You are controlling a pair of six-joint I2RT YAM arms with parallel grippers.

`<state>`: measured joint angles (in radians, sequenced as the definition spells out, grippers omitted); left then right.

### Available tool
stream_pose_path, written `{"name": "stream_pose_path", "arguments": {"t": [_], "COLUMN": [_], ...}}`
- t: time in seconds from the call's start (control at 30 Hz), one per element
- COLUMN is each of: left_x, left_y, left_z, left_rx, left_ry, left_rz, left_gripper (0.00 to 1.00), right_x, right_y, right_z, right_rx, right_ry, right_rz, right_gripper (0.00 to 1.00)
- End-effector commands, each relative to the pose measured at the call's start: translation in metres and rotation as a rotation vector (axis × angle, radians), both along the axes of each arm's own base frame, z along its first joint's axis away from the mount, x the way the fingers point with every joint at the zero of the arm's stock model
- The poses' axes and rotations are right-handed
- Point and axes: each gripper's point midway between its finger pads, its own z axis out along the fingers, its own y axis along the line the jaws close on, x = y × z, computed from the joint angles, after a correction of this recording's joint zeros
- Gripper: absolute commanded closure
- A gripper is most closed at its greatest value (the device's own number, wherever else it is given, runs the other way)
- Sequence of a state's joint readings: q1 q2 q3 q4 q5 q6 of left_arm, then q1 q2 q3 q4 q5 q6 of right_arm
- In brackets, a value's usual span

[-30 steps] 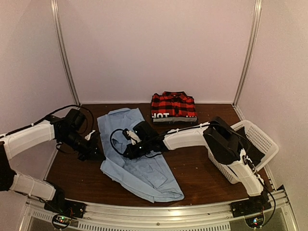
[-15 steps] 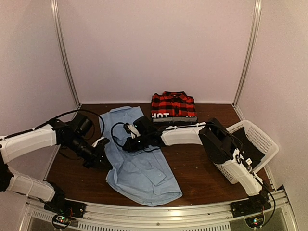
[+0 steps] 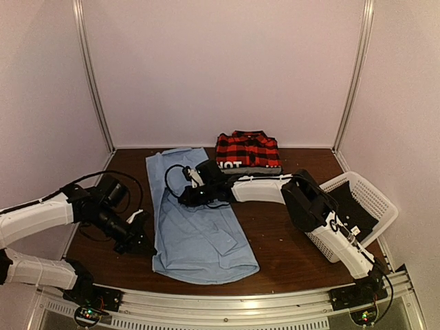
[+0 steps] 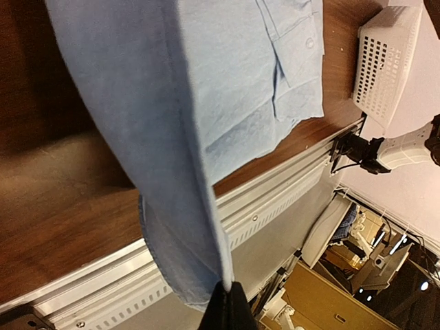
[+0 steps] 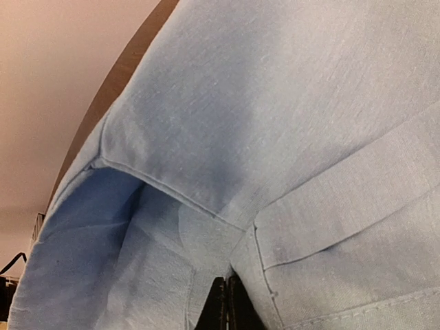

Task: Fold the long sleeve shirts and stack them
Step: Move the 1/3-folded shirt to the center of the board.

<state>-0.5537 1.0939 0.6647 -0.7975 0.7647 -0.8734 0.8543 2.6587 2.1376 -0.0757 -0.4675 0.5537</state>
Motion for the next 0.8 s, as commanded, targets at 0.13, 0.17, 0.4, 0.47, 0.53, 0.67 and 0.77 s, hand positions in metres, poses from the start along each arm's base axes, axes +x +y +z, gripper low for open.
{"name": "stream_pose_path", "arguments": {"t": [0.13,0.17,0.4,0.47,0.53,0.67,0.77], "left_x": [0.000,0.005,0.019,0.010,-0.001,-0.021,-0.021], "left_y": [-0.025,-0.028,-0.030,-0.022,-0.007,0.028,0.033], "left_z": [0.012,0.016,0.018,0.010,0.002,-0.014,-0.017], "left_rx": [-0.080,-0.092,-0.055,-0.024,0.030,0.172,0.163], "left_ry": [-0.012,-0.027,-0.057,-0.039,-0.027,-0.019,-0.037], "left_rz": [0.019,0.026,0.050,0.049,0.062,0.114,0.153], "left_gripper": [1.00,1.00,1.00,1.00,1.00,0.99,0.98], "right_x": [0.020,0.021,0.019,0.016,0.012,0.006,0.001], "right_y": [-0.013,-0.013,-0.013,-0.016,-0.017,-0.019,-0.020], "right_z": [-0.010,-0.003,0.034,0.051,0.064,0.088,0.113], "right_rx": [-0.012,-0.003,0.023,0.033,0.038,0.049,0.067], "right_ry": [0.010,0.002,-0.031,-0.050,-0.066,-0.097,-0.130], "right_rz": [-0.046,-0.044,-0.020,-0.015,-0.007,0.016,0.029], "right_gripper": [1.00,1.00,1.00,1.00,1.00,1.00,1.00]}}
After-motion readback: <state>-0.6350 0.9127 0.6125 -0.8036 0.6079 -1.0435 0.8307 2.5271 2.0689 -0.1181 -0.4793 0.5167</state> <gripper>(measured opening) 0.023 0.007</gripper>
